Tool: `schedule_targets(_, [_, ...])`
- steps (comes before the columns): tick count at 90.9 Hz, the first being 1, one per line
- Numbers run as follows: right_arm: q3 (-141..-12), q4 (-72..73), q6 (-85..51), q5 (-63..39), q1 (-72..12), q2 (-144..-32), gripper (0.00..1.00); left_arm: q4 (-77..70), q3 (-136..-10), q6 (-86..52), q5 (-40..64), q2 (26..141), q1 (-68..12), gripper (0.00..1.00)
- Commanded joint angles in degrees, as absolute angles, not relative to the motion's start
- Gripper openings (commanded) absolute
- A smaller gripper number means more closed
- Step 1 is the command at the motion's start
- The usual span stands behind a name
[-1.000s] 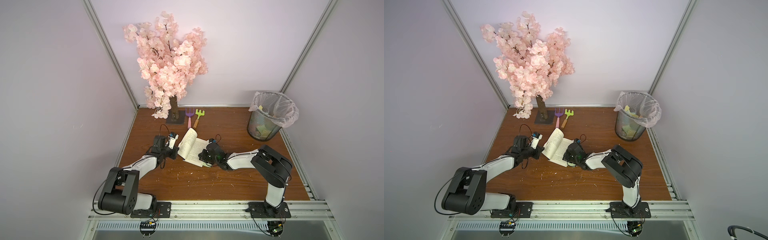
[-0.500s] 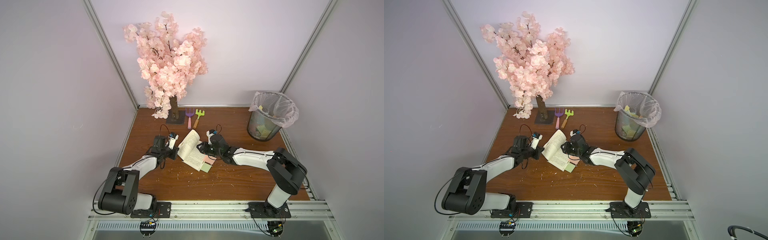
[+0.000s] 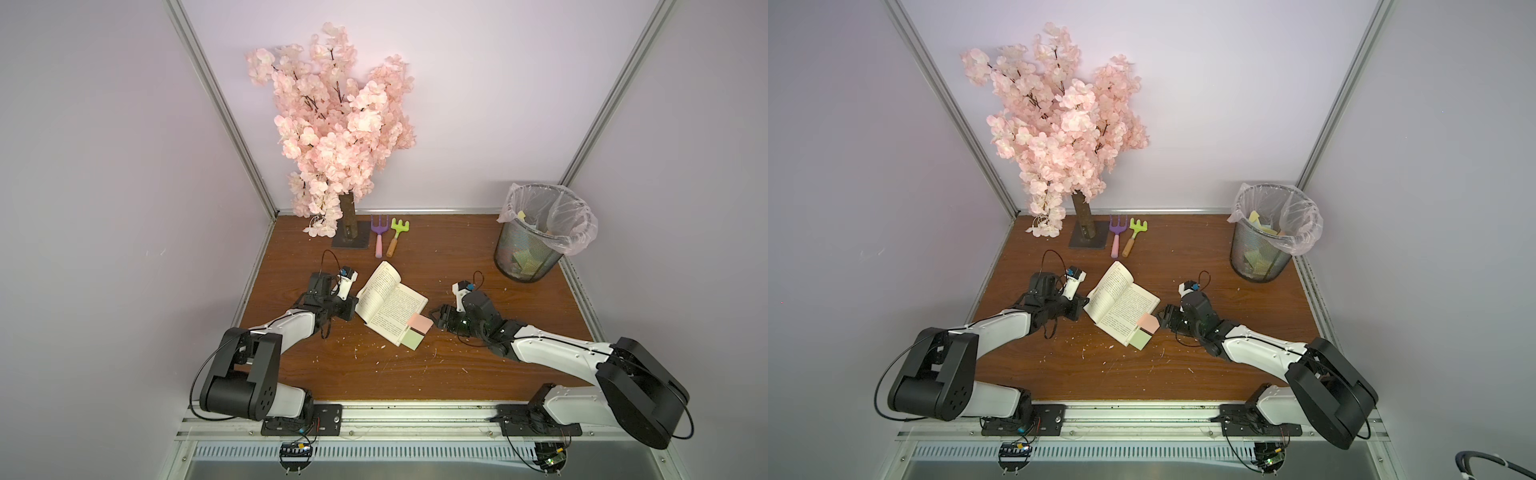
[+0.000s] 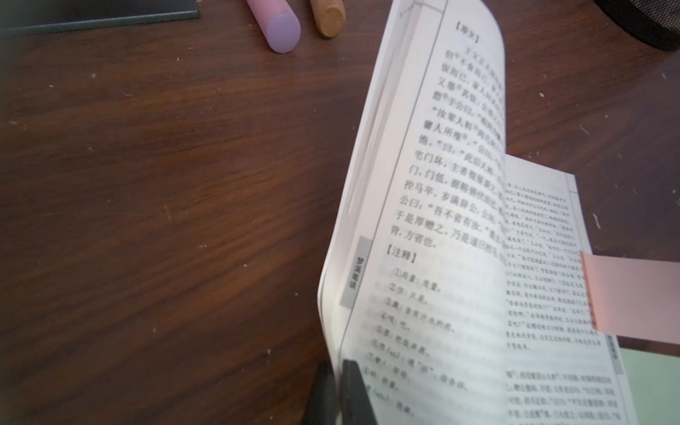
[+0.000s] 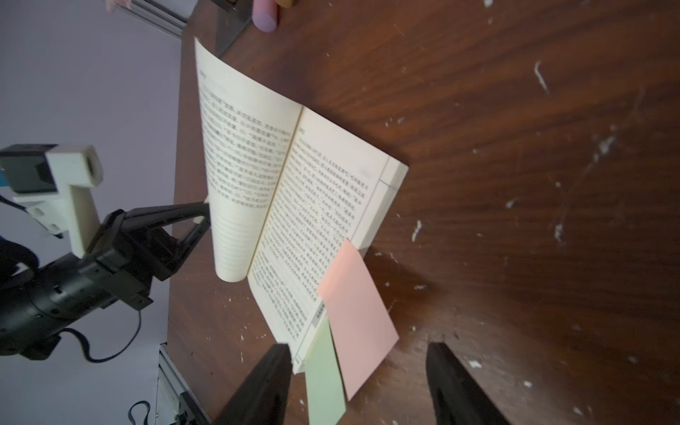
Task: Peel off the used sticky note
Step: Tear off the note from the book.
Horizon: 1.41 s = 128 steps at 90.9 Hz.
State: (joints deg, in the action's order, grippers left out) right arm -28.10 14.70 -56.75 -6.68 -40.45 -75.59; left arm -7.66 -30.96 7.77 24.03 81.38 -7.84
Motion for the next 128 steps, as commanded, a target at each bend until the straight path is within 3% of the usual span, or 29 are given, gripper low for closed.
schedule_targets(1, [-26.49,20.76,-59.97,-8.94,-41.93,-76.93,0.63,-4.49,-31.2,8.55,25.31,82.06,-7.21,0.02])
schedule_targets(26, [-24.77,34.99,-66.83,-11.69,-44.47,-86.48,0.63,-4.31,-31.62,8.56,25.61,82.46,-7.21,0.02])
schedule_targets(39, [-24.33,40.64,-70.09,-11.77,-45.33,-90.27,0.57,-4.21,-31.58,8.52,25.35,81.89,-7.21,0.02])
schedule_targets(68, [-24.83,37.27,-69.37,-7.97,-44.93,-88.66,0.26,-4.1,-30.94,8.79,22.47,77.21,-7.21,0.02])
schedule_targets(80, [-25.14,35.65,-68.4,-7.94,-43.8,-87.94,0.0,-3.94,-30.61,9.03,21.49,75.5,-7.21,0.02])
schedule_targets(128, [-27.93,29.25,-62.22,-13.63,-35.18,-85.55,0.0,-3.83,-30.39,9.22,19.07,73.21,-7.21,0.02])
